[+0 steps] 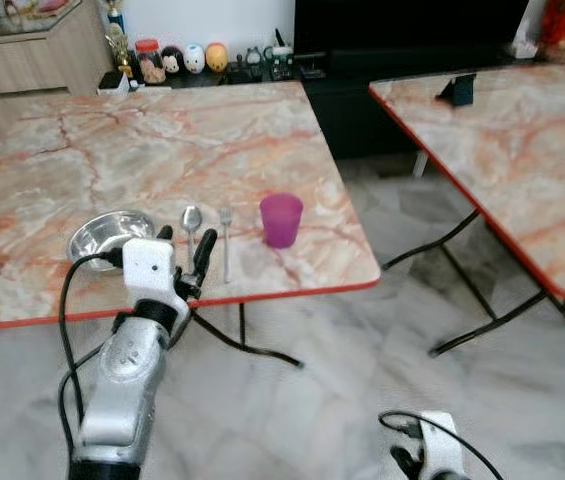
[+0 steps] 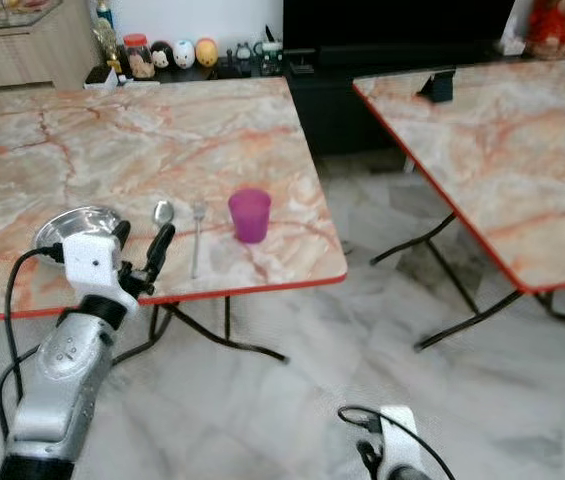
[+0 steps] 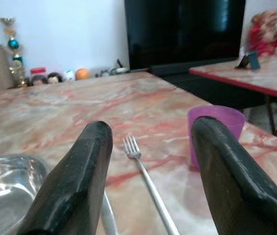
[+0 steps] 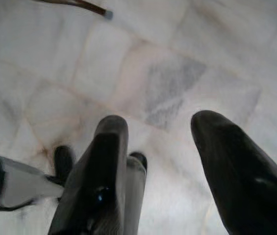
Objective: Setting the table
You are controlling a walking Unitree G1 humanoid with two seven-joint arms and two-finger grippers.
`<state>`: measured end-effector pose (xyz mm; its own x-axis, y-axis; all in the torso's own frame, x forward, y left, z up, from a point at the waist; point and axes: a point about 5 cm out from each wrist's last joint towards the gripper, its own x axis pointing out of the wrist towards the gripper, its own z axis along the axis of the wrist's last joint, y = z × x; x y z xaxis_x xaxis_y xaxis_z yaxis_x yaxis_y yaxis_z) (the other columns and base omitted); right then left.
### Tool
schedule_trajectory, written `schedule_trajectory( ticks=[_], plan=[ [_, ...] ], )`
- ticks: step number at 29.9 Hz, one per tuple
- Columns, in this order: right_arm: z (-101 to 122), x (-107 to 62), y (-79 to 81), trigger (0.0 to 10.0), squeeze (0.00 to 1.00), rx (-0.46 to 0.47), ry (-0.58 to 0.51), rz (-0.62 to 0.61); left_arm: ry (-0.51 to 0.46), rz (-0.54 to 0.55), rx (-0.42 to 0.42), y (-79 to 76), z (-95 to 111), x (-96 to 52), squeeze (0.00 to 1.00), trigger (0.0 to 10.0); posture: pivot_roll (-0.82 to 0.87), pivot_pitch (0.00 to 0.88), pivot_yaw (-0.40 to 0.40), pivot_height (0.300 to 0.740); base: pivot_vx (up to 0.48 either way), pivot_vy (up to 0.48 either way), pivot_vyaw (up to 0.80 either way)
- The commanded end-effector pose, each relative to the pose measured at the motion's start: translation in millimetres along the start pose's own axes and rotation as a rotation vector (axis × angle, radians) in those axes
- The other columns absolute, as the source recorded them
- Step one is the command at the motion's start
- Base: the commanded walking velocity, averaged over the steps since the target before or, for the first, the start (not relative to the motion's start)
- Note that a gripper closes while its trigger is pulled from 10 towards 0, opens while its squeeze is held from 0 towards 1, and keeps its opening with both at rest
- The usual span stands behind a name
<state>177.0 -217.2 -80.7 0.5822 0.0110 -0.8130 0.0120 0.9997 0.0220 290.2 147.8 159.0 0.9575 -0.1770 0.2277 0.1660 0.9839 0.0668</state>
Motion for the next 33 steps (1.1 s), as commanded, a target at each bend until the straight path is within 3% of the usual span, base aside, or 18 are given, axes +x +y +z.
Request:
schedule_trajectory(
  ticks=[1, 18, 33],
  plan=[
    [2.4, 0.8, 1.3, 10.0, 0.0, -0.002, -0.003, 0.003, -0.007, 0.015, 0.022, 6.5, 3.4, 0.1, 0.0, 10.0, 0.01, 0.0, -0.014, 0.707, 0.0, 0.349, 0.0],
    [2.7, 0.8, 1.3, 10.0, 0.0, -0.01, -0.001, 0.005, -0.008, 0.042, 0.028, 9.9, 3.5, 0.1, 0.0, 10.0, 0.01, 0.0, -0.017, 0.707, 0.0, 0.347, 0.0],
    [-1.3, 0.1, 1.7, 10.0, 0.0, -0.024, 0.008, 0.007, -0.019, 0.03, 0.014, 10.6, 5.1, 0.3, 0.0, 10.0, 0.0, 0.0, -0.003, 0.707, 0.0, 0.0, 0.0]
  ],
)
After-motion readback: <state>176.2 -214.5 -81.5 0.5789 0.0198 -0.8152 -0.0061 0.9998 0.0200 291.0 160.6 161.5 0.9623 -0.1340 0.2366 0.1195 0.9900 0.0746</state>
